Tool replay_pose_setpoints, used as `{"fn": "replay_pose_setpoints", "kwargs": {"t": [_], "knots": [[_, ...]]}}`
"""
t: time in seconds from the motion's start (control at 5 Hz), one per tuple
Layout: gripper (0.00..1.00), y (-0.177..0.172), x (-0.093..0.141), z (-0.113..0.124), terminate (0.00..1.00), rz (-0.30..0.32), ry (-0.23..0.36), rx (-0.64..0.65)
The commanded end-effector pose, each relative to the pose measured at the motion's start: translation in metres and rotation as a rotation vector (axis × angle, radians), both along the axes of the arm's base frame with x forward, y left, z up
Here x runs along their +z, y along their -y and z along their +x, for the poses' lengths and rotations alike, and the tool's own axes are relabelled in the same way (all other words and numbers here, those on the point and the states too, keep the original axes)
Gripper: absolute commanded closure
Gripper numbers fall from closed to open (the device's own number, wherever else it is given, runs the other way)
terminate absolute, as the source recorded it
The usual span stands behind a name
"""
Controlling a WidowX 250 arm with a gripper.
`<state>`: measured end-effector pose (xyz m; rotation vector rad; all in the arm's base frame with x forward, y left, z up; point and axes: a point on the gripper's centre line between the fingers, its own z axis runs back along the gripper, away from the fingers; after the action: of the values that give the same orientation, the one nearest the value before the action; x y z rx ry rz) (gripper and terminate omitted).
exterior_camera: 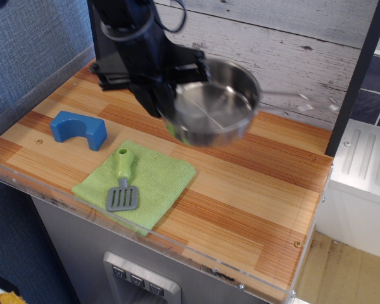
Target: Move the pot to the front right corner of the table
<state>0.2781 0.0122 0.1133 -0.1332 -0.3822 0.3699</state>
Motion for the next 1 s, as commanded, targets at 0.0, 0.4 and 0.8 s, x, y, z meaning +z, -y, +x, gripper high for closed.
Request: {"fn": "replay_pose_setpoints", "kwargs": {"t": [0.0, 0.4, 0.8], "knots": [[1.0, 0.02, -0.019, -0.017, 0.0, 0.03, -0.022, -0.108], [1.0, 0.035, -0.048, -0.022, 0.0, 0.029, -0.078, -0.179], [1.0, 0.04, -0.072, -0.026, 0.0, 0.039, -0.115, -0.216]]}}
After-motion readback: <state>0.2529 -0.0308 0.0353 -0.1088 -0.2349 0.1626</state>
